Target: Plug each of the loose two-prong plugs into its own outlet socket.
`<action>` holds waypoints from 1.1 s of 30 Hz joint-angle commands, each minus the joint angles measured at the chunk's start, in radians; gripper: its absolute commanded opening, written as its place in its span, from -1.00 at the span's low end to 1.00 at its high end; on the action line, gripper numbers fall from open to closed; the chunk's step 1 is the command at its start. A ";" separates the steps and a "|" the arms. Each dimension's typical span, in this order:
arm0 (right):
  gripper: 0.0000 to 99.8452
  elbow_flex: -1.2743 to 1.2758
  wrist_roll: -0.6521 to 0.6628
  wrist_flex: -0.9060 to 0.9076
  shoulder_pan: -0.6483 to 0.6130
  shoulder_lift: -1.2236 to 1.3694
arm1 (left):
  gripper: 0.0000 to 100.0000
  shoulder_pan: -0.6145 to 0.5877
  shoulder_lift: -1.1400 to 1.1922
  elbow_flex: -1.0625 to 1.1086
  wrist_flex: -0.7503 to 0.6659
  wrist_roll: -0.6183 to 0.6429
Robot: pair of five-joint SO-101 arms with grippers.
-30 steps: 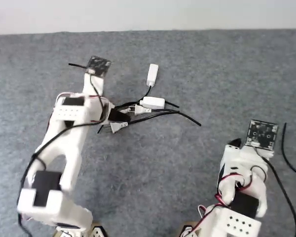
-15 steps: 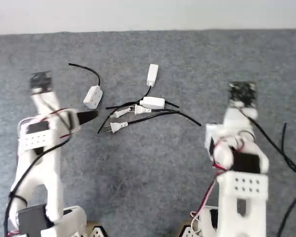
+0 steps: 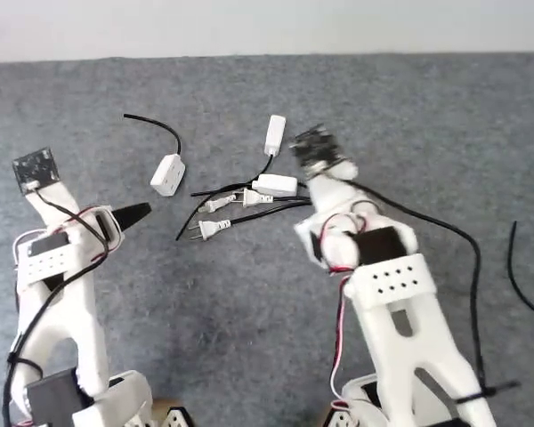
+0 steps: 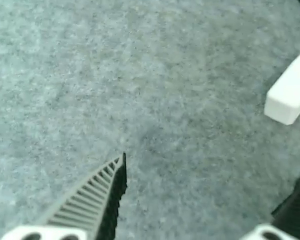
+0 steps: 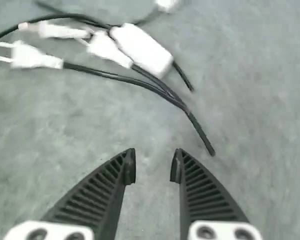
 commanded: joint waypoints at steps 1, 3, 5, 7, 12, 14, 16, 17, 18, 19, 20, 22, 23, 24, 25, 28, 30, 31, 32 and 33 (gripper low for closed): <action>-0.75 -0.061 0.029 -0.093 -0.018 0.010 | -0.06 0.011 -0.038 -0.007 -0.035 0.008; -0.75 -0.061 0.029 -0.147 -0.018 0.030 | -0.06 0.008 -0.038 -0.008 -0.035 0.008; -0.75 -0.061 0.028 -0.196 -0.025 0.065 | -0.06 0.008 -0.038 -0.008 -0.035 0.008; -0.75 -0.066 -0.008 -0.255 -0.045 0.114 | -0.06 0.008 -0.038 -0.008 -0.035 0.008; -0.75 -0.150 -0.031 -0.332 -0.045 0.289 | -0.06 0.008 -0.037 -0.002 -0.035 0.008; -0.75 -0.207 -0.006 -0.352 -0.018 0.371 | -0.06 0.008 -0.037 -0.002 -0.035 0.008; -0.75 -0.279 0.015 -0.355 0.005 0.460 | -0.06 0.006 -0.037 -0.002 -0.035 0.006; -0.75 -0.322 0.018 -0.355 0.015 0.506 | -0.06 0.006 -0.037 -0.002 -0.035 0.006; -0.75 -0.364 0.018 -0.351 0.025 0.555 | -0.06 0.006 -0.037 -0.002 -0.035 0.006; -0.75 -0.405 0.018 -0.349 0.031 0.601 | -0.06 0.006 -0.037 -0.002 -0.035 0.006; -0.75 -0.443 0.018 -0.348 0.035 0.648 | -0.06 0.006 -0.037 -0.002 -0.035 0.006; -0.75 -0.519 0.018 -0.346 0.044 0.734 | -0.06 0.006 -0.037 -0.002 -0.037 0.003; -0.75 -0.555 0.020 -0.344 0.045 0.774 | -0.06 0.006 -0.037 -0.001 -0.037 -0.009; -0.75 -0.585 0.028 -0.344 0.047 0.808 | -0.06 0.006 -0.037 -0.001 -0.037 -0.021; -0.75 -0.614 0.040 -0.344 0.051 0.840 | -0.06 0.006 -0.037 -0.001 -0.037 -0.028; -0.75 -0.687 0.069 -0.343 0.054 0.915 | -0.06 0.006 -0.037 -0.001 -0.037 -0.032; -0.75 -0.720 0.081 -0.331 0.054 0.951 | -0.06 0.006 -0.037 -0.001 -0.037 -0.034; -0.75 -0.736 0.087 -0.320 0.051 0.967 | -0.06 0.006 -0.037 -0.001 -0.038 -0.034; -0.75 -0.750 0.097 -0.308 0.048 0.983 | -0.06 0.006 -0.037 -0.001 -0.038 -0.035; -0.75 -0.761 0.112 -0.297 0.047 0.995 | -0.06 0.006 -0.037 -0.001 -0.038 -0.035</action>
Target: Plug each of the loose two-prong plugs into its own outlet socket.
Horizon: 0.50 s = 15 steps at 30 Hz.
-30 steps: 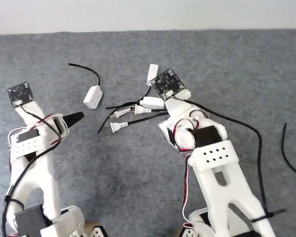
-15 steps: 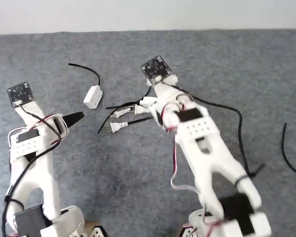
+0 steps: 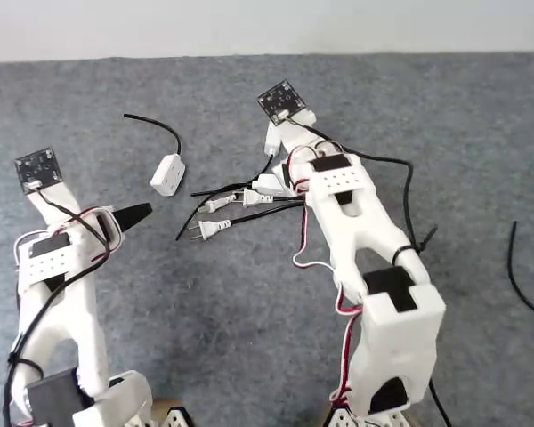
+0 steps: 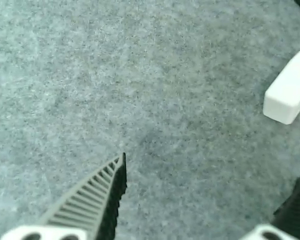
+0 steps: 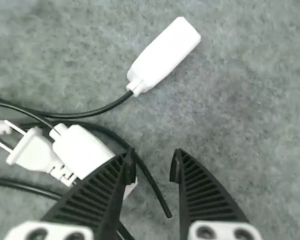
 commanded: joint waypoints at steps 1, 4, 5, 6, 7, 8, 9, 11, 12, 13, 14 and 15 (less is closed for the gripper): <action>-0.75 -0.095 0.054 0.031 0.004 0.019 | -0.06 0.005 -0.037 -0.004 -0.026 -0.009; -0.75 -0.106 0.109 0.033 0.004 0.061 | -0.06 0.005 -0.037 -0.002 -0.026 -0.009; -0.75 -0.106 0.127 0.033 0.004 0.073 | -0.06 0.005 -0.037 -0.002 -0.026 -0.009; -0.75 -0.106 0.141 0.033 0.004 0.081 | -0.06 0.005 -0.037 -0.002 -0.026 -0.009; -0.75 -0.106 0.149 0.038 0.004 0.088 | -0.06 0.005 -0.037 -0.002 -0.026 -0.009; -0.75 -0.106 0.152 0.053 0.004 0.091 | -0.06 0.005 -0.037 -0.002 -0.026 -0.009; -0.76 -0.106 0.152 0.071 0.001 0.091 | -0.06 0.005 -0.037 -0.002 -0.026 -0.009; -0.76 -0.106 0.152 0.139 -0.016 0.084 | -0.06 0.005 -0.037 -0.002 -0.026 -0.009; -0.76 -0.106 0.152 0.186 -0.030 0.073 | -0.06 0.005 -0.037 -0.002 -0.026 -0.009; -0.76 -0.106 0.153 0.229 -0.048 0.064 | -0.06 0.005 -0.037 -0.002 -0.026 -0.009; -0.76 -0.104 0.153 0.271 -0.070 0.054 | -0.06 0.005 -0.037 -0.002 -0.026 -0.009; -0.76 -0.103 0.153 0.306 -0.088 0.044 | -0.06 0.005 -0.037 -0.002 -0.026 -0.011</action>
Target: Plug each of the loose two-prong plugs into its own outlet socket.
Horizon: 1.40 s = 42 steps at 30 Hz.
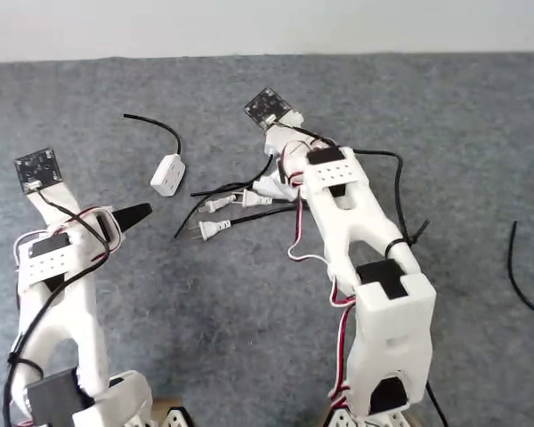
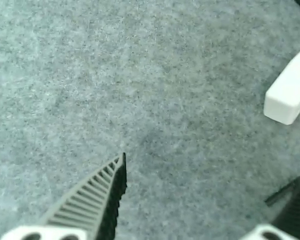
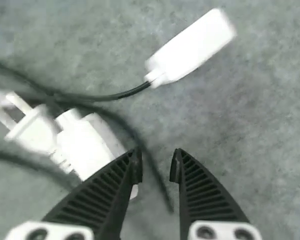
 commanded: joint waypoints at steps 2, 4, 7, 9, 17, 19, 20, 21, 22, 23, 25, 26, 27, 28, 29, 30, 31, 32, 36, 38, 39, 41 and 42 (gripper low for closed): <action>-0.76 0.000 0.012 0.168 -0.087 -0.047 | -0.06 0.006 -0.037 -0.002 -0.028 -0.011; -0.76 0.003 0.006 0.200 -0.105 -0.070 | -0.06 0.006 -0.037 -0.002 -0.028 -0.011; -0.76 0.003 -0.002 0.225 -0.108 -0.105 | -0.06 0.006 -0.037 -0.002 -0.028 -0.011; -0.76 0.003 -0.032 0.219 -0.096 -0.125 | -0.06 0.006 -0.037 -0.002 -0.028 -0.011; -0.76 0.005 -0.037 0.229 -0.079 -0.173 | -0.06 0.006 -0.037 -0.002 -0.028 -0.011; -0.76 0.026 -0.037 0.260 -0.088 -0.209 | -0.06 0.006 -0.037 -0.002 -0.028 -0.011; -0.76 0.041 -0.037 0.272 -0.102 -0.231 | -0.06 0.006 -0.037 -0.002 -0.028 -0.011; -0.76 0.061 -0.037 0.280 -0.117 -0.251 | -0.06 0.006 -0.037 -0.002 -0.028 -0.011; -0.76 0.091 -0.029 0.283 -0.134 -0.272 | -0.06 0.006 -0.037 -0.002 -0.028 -0.011; -0.76 0.126 -0.009 0.285 -0.151 -0.295 | -0.06 0.006 -0.037 -0.002 -0.028 -0.011; -0.76 0.195 0.026 0.277 -0.194 -0.344 | -0.06 0.006 -0.037 -0.002 -0.029 -0.011; -0.76 0.222 0.035 0.271 -0.209 -0.364 | -0.06 0.006 -0.037 -0.002 -0.029 -0.011; -0.76 0.252 0.038 0.243 -0.214 -0.386 | -0.06 0.006 -0.037 -0.002 -0.029 -0.011; -0.76 0.278 0.034 0.197 -0.211 -0.404 | -0.06 0.006 -0.037 -0.002 -0.029 -0.011; -0.76 0.304 0.034 0.139 -0.199 -0.418 | -0.06 0.006 -0.037 -0.002 -0.029 -0.011; -0.76 0.331 0.034 0.073 -0.170 -0.424 | -0.06 0.006 -0.037 -0.002 -0.029 -0.011; -0.76 0.353 0.034 0.004 -0.142 -0.426 | -0.06 0.006 -0.037 -0.002 -0.029 -0.011; -0.76 0.373 0.040 -0.062 -0.117 -0.424 | -0.06 0.006 -0.037 -0.002 -0.029 -0.011; -0.71 0.394 0.058 -0.213 -0.053 -0.381 | -0.06 0.006 -0.035 -0.002 -0.029 -0.012; -0.58 0.356 0.103 -0.166 -0.053 -0.348 | -0.06 0.006 -0.035 -0.002 -0.029 -0.012; -0.51 0.330 0.121 -0.131 -0.058 -0.329 | -0.06 0.006 -0.035 -0.002 -0.029 -0.012; -0.38 0.264 0.141 -0.064 -0.073 -0.283 | -0.06 0.006 -0.035 -0.002 -0.029 -0.012; -0.35 0.229 0.146 -0.030 -0.079 -0.259 | -0.06 0.006 -0.035 -0.002 -0.029 -0.012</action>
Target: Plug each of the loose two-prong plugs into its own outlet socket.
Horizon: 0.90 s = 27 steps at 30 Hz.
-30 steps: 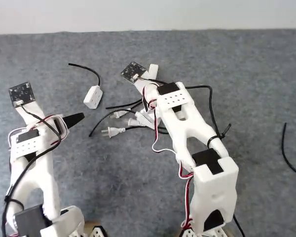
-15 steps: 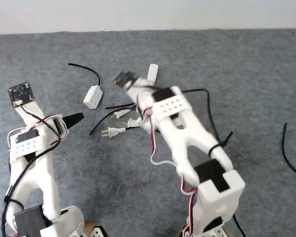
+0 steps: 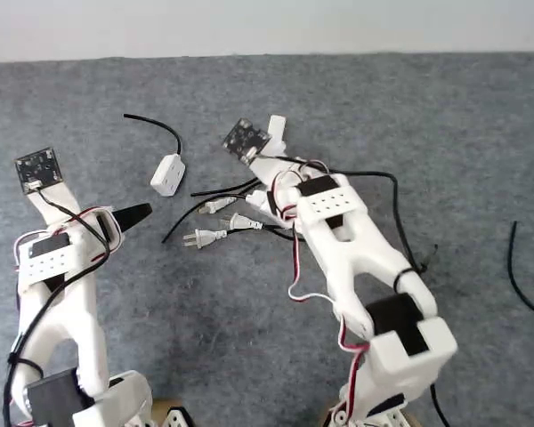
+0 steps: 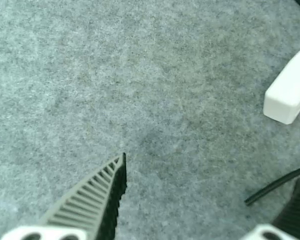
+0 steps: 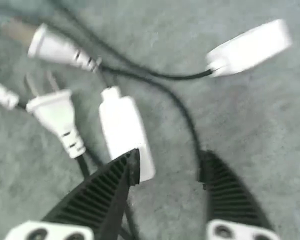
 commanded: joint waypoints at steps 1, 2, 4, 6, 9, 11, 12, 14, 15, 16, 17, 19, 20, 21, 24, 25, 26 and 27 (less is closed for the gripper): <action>-0.35 -0.153 0.029 0.107 -0.015 0.045 | -0.06 0.006 -0.035 -0.002 -0.029 -0.009; -0.36 -0.181 0.029 0.142 -0.018 0.059 | -0.06 0.006 -0.035 -0.002 -0.029 -0.009; -0.39 -0.230 0.029 0.206 -0.033 0.082 | -0.06 0.006 -0.035 -0.002 -0.029 -0.011; -0.43 -0.258 0.025 0.239 -0.038 0.090 | -0.06 0.006 -0.035 -0.002 -0.029 -0.035; -0.47 -0.261 0.021 0.263 -0.039 0.070 | -0.06 0.008 -0.035 -0.002 -0.029 -0.041; -0.49 -0.256 0.021 0.277 -0.041 0.047 | -0.06 0.008 -0.035 -0.002 -0.029 -0.041; -0.49 -0.253 0.020 0.280 -0.045 0.039 | -0.06 0.008 -0.035 -0.002 -0.029 -0.041; -0.49 -0.241 0.020 0.272 -0.053 0.038 | -0.06 0.008 -0.035 -0.002 -0.029 -0.041; -0.49 -0.233 0.026 0.268 -0.054 0.038 | -0.06 0.008 -0.035 -0.002 -0.029 -0.041; -0.49 -0.222 0.028 0.249 -0.054 0.044 | -0.06 0.008 -0.035 -0.002 -0.029 -0.041; -0.49 -0.218 0.028 0.232 -0.053 0.053 | -0.06 0.008 -0.035 -0.002 -0.029 -0.041; -0.49 -0.218 0.029 0.205 -0.039 0.077 | -0.06 0.008 -0.035 -0.002 -0.029 -0.041; -0.49 -0.218 0.029 0.194 -0.033 0.090 | -0.06 0.008 -0.035 -0.002 -0.029 -0.041; -0.49 -0.218 0.029 0.183 -0.030 0.101 | -0.06 0.008 -0.035 -0.002 -0.029 -0.041; -0.49 -0.218 0.023 0.173 -0.033 0.114 | -0.06 0.008 -0.035 -0.002 -0.029 -0.041; -0.49 -0.218 0.025 0.176 -0.036 0.120 | -0.06 0.008 -0.035 -0.002 -0.029 -0.041; -0.49 -0.218 0.025 0.177 -0.041 0.124 | -0.06 0.008 -0.035 -0.002 -0.029 -0.041; -0.49 -0.216 0.025 0.179 -0.050 0.128 | -0.06 0.008 -0.035 -0.002 -0.029 -0.041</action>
